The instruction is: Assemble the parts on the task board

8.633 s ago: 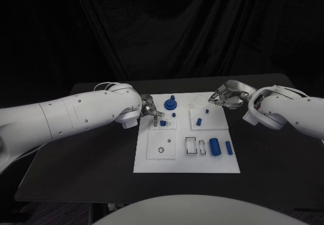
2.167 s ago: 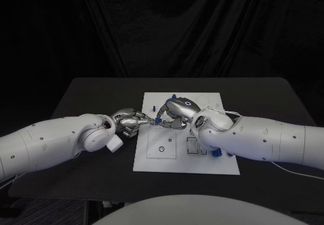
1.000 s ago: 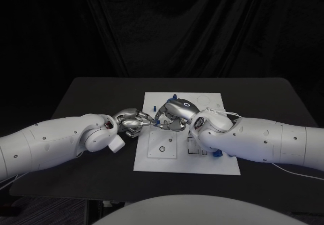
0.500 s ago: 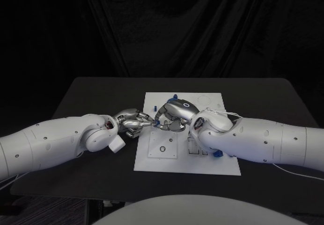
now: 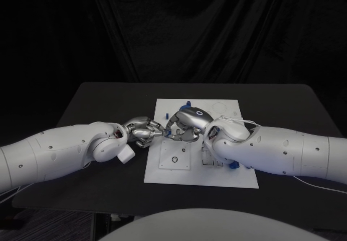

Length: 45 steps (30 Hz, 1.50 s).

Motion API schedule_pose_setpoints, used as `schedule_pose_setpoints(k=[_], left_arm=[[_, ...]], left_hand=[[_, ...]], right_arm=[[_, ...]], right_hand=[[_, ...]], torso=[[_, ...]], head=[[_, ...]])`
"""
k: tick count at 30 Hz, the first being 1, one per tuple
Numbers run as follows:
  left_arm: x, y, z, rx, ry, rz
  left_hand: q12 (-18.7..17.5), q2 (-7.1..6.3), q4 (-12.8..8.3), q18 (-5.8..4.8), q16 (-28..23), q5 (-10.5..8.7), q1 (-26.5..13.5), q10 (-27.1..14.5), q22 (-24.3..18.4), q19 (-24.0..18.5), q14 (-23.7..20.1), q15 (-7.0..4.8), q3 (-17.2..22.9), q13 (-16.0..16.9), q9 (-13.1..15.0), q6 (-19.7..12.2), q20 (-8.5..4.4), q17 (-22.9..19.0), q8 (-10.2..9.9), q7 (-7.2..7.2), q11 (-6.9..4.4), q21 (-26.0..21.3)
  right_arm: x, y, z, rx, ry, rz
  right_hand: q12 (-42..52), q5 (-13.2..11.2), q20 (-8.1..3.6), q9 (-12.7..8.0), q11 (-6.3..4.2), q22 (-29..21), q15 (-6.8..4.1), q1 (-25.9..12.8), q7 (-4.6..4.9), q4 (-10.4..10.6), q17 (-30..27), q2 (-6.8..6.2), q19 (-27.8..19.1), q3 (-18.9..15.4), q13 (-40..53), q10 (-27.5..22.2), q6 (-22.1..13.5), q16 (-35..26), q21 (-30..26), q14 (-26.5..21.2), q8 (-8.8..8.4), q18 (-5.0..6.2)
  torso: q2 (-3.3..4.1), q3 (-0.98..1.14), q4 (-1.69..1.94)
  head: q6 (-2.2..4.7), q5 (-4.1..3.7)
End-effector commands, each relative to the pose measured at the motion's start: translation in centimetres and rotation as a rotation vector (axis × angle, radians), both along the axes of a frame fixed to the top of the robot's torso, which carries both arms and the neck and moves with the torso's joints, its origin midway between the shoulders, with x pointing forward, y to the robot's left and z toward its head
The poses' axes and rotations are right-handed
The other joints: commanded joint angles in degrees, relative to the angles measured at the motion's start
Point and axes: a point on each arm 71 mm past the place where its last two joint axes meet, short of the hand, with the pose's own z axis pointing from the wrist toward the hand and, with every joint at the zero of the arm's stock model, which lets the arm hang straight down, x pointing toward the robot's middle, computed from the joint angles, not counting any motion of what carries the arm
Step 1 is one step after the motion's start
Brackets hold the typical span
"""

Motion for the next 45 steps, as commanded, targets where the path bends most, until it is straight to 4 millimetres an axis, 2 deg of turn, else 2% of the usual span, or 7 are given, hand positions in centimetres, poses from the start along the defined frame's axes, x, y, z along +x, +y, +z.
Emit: schedule_pose_setpoints(k=[1, 6, 13, 26, 32, 37, 45], left_arm=[[-0.1, -0.2, 0.0, -0.017, 0.004, -0.014], [-0.1, -0.2, -0.1, -0.008, 0.014, -0.015], [0.0, 0.0, -0.3, 0.016, 0.022, 0.006], [0.8, 0.7, 0.6, 0.175, 0.009, 0.029], [2.2, -0.3, 2.8, 0.294, 0.082, -0.033], [3.9, -2.0, 5.3, 0.448, 0.172, -0.143], [6.1, -4.6, 7.6, 0.551, 0.171, -0.176]], left_hand=[[0.2, 0.06, -0.2, -0.45, 0.1, 1.19, 0.9, 5.7, 14.5, 4.1, 5.5, -0.47, 1.3, 14.9, 0.3, 2.6, 0.25, 14.0, 1.1, -1.78, -0.49, 0.1], [0.2, -0.45, -0.6, -0.48, 0.2, 2.75, 1.0, 5.7, 14.6, 4.3, 5.6, -0.74, 3.0, 14.9, 0.6, 3.2, 0.19, 14.2, 1.9, -2.05, -0.73, 0.1], [0.1, -0.71, -0.8, -0.50, 0.1, 3.04, 0.9, 5.6, 14.6, 4.5, 5.5, -0.82, 3.7, 14.8, 0.7, 3.4, 0.17, 14.0, 2.2, -2.11, -0.80, 0.0], [0.2, -1.02, -0.6, -0.80, 0.1, 2.40, 0.7, 5.7, 15.1, 6.0, 5.4, -0.92, 4.3, 14.8, 0.7, 3.5, 0.12, 13.9, 2.4, -2.20, -0.89, -0.2], [0.1, -1.28, -0.7, -0.80, 0.0, 1.20, 0.5, 5.6, 15.1, 6.0, 5.3, -1.02, 5.2, 14.7, 0.7, 3.4, 0.03, 13.6, 2.6, -2.30, -0.97, -0.2], [-0.3, -1.43, -0.9, -0.80, -0.2, -5.78, 0.0, 5.2, 15.1, 6.0, 5.0, -1.01, 8.4, 14.3, 0.2, 3.0, -0.09, 12.9, 2.4, -2.19, -0.89, -0.2], [-0.1, -1.32, -0.9, -0.80, -0.2, -6.63, -0.3, 5.4, 15.1, 6.0, 5.1, -0.99, 9.0, 14.5, 0.1, 3.0, -0.11, 12.9, 2.3, -2.21, -0.88, -0.2]], right_arm=[[0.0, -0.2, -0.1, -0.018, 0.014, 0.000], [-0.1, -0.7, -0.1, -0.022, 0.020, -0.008], [-0.2, -3.1, 0.2, -0.011, 0.009, -0.050], [0.0, -8.8, 2.9, -0.004, -0.042, -0.151], [-0.2, -10.6, 3.9, 0.000, -0.058, -0.177], [-0.3, -12.0, 4.3, 0.001, -0.050, -0.203], [-0.5, -12.9, 4.6, 0.010, -0.047, -0.212]], right_hand=[[0.3, -0.6, -0.08, 1.7, 0.25, 11.5, 0.05, -0.3, -0.16, 0.2, 10.5, 0.34, 1.4, 0.1, 15.1, 6.0, -0.2, -0.4, -0.2, 5.0, -0.49, -0.39], [-0.8, -7.3, 0.75, 0.2, 1.35, 10.6, 1.05, -1.6, 1.70, 1.3, 8.7, -0.60, 0.3, -0.5, 13.5, 4.6, -7.2, -1.7, -2.8, 4.5, -4.75, 0.15], [-2.8, -11.7, 0.58, -2.6, 0.63, 9.7, 0.53, -1.1, 1.31, 3.0, 6.5, -1.60, -1.1, -1.9, 11.0, 2.4, -16.6, -3.4, -6.1, 3.7, -6.08, 0.86], [-3.4, -12.5, 0.61, -3.2, 0.74, 9.3, 0.61, -0.5, 1.48, 4.6, 5.1, -2.00, -1.6, -2.5, 10.2, 1.7, -17.0, -4.5, -7.6, 3.3, -5.67, 1.11], [-3.5, -12.6, 0.68, -3.3, 0.86, 9.2, 0.69, 0.4, 1.65, 5.5, 4.9, -1.71, -1.6, -2.5, 10.2, 1.7, -15.6, -4.7, -7.8, 3.2, -4.91, 1.11], [-3.5, -12.6, 0.71, -3.4, 0.93, 9.3, 0.73, 1.0, 1.75, 6.1, 4.8, -1.40, -1.5, -2.4, 10.1, 1.7, -14.2, -4.7, -8.0, 3.3, -4.27, 1.10], [-3.5, -11.5, 0.88, -3.5, 1.23, 9.3, 0.97, 1.9, 1.97, 6.6, 4.8, -1.15, -1.4, -2.2, 10.1, 1.7, -12.1, -4.8, -8.0, 3.3, -3.46, 1.07]], torso=[[0.02, 0.00, 0.01], [-0.01, 0.01, 0.00], [-0.03, 0.03, -0.03], [-0.06, 0.11, -0.03], [-0.14, 0.19, -0.06], [-0.55, 0.53, -0.28], [-0.61, 0.61, -0.33]], head=[[0.01, -0.09], [0.01, -0.23], [0.01, -0.21], [0.01, -0.99], [0.01, -2.51], [0.01, -3.88], [0.01, -4.53]])
